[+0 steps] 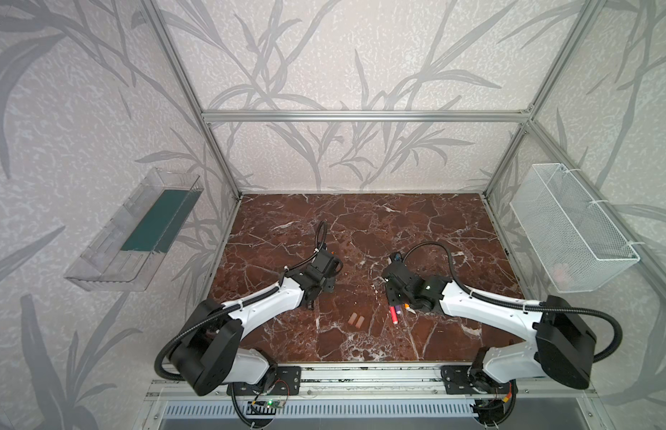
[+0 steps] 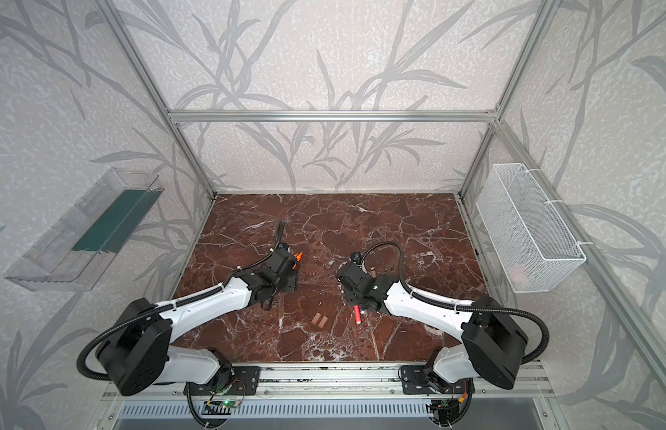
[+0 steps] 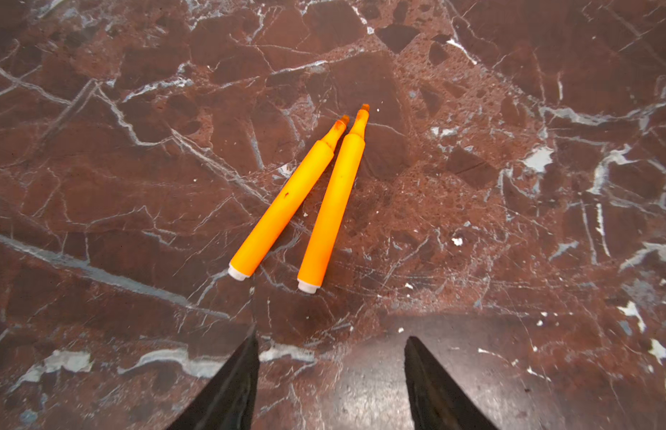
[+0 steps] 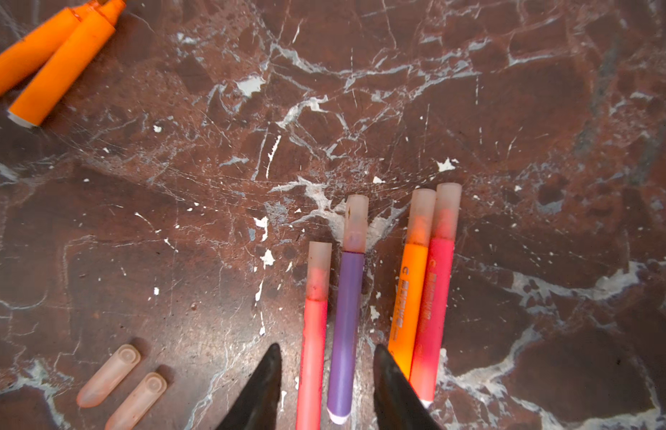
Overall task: Insert the pens into the pen caps
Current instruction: 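Move the left gripper over the orange markers while the right gripper withdraws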
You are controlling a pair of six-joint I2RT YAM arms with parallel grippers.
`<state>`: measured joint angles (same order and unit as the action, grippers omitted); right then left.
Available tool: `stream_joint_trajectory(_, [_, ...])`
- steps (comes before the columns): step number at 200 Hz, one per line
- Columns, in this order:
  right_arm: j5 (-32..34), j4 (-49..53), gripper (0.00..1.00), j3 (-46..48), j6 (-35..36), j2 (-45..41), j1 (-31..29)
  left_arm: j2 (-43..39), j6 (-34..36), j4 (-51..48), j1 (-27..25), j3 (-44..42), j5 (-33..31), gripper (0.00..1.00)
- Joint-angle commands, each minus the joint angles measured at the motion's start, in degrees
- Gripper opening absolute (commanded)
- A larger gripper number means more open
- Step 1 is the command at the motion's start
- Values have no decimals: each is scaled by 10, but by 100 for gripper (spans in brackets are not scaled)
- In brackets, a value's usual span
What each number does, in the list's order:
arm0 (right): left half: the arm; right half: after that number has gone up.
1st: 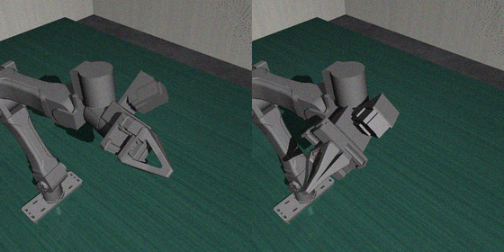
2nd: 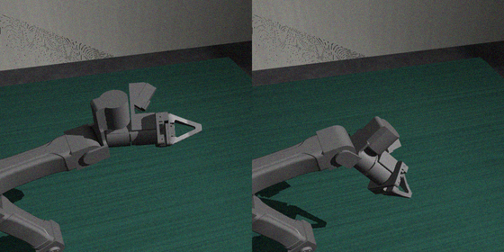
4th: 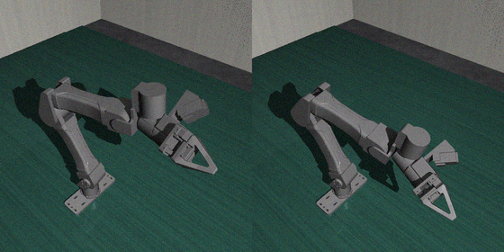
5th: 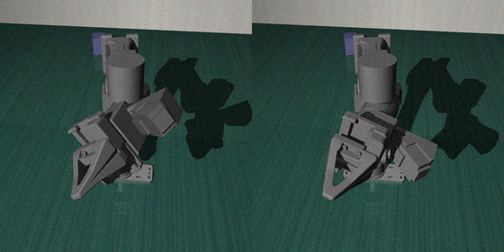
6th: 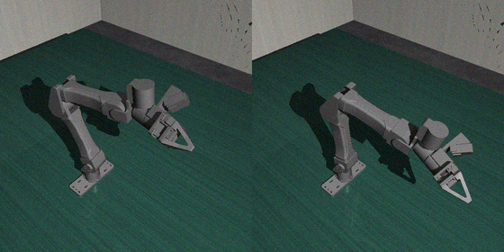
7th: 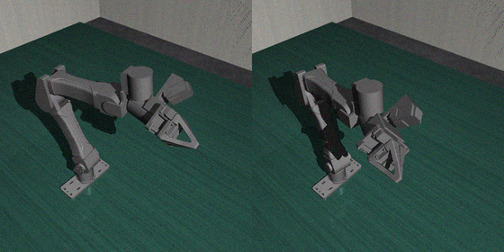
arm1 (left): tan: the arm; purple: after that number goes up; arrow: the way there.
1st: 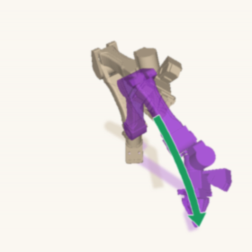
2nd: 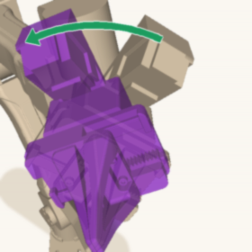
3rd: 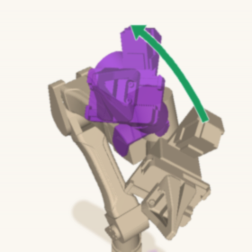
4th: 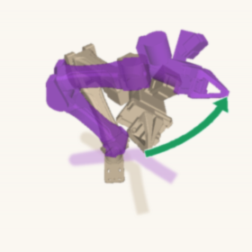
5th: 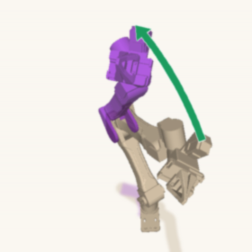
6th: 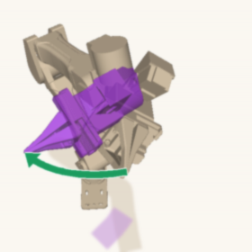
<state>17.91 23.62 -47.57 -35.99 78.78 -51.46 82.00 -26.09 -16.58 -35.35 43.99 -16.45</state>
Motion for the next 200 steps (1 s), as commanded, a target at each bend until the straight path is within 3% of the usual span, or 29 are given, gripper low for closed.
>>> stream_joint_trajectory(1, [2,-18,42,20,-19,-39,3,45,4,-10,4,35,-23,62])
stream_joint_trajectory(86, [6,-49,46,59,-17,-96,2,147,11,-14,18,90,-9,58])
stream_joint_trajectory(200, [20,-64,48,88,-29,-137,3,166,2,10,28,72,57,31])
